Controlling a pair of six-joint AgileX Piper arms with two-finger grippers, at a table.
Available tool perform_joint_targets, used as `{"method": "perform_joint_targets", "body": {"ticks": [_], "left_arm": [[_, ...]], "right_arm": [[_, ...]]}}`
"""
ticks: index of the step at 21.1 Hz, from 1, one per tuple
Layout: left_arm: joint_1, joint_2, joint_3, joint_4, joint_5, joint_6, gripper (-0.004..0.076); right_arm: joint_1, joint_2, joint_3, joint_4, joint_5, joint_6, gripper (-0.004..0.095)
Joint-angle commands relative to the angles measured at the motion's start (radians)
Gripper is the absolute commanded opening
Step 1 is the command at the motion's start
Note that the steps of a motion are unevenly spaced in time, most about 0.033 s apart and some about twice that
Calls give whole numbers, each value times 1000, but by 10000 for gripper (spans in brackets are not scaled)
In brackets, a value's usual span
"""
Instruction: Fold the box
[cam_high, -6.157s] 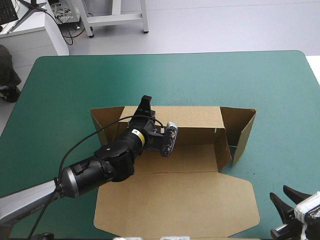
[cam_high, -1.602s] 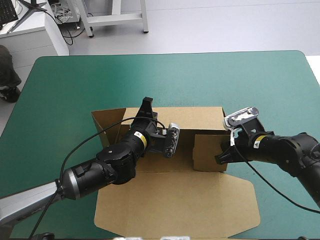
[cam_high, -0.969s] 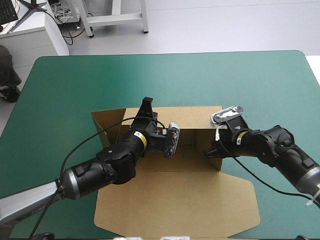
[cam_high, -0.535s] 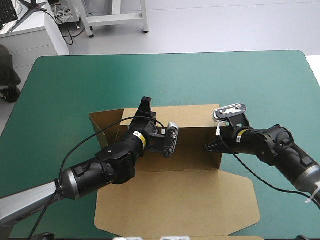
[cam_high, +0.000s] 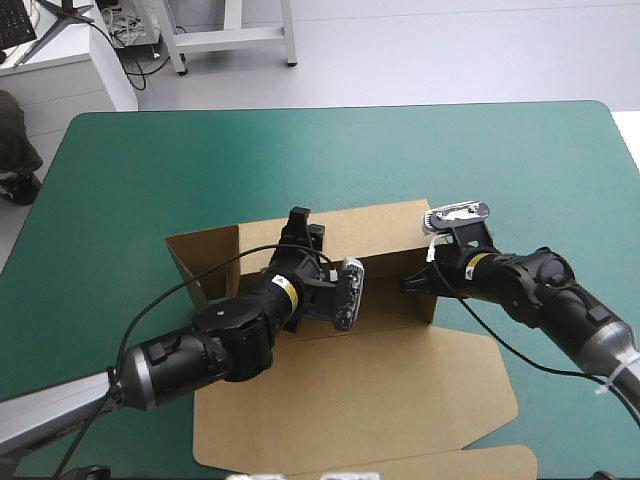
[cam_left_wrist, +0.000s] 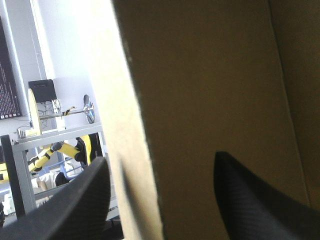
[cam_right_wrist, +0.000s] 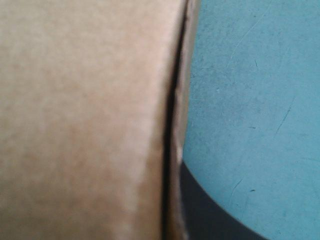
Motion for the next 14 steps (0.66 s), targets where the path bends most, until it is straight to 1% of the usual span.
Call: {"method": "perform_joint_targets", "body": {"ticks": [1, 3, 6, 7, 9, 10, 14], "left_arm": [[-72, -91, -25, 31, 16, -47, 457], [-131, -127, -25, 31, 67, -47, 457], [-254, -178, -25, 29, 202, -47, 452], [-275, -190, -25, 29, 216, -48, 442], [-293, -237, -25, 49, 204, -74, 379], [-293, -267, -25, 98, 202, -100, 353], [-257, -317, -25, 255, 185, -173, 342]], "right_arm": [[2, 24, -34, -15, -127, 27, -12], [2, 57, -36, -15, -161, 34, -13], [2, 70, -38, -15, -161, 49, -13], [2, 66, -42, -15, -150, 49, -12], [2, 57, -75, -22, -92, 53, -13], [2, 50, -101, -39, -42, 60, -13], [2, 34, -184, -78, 76, 74, -13]]}}
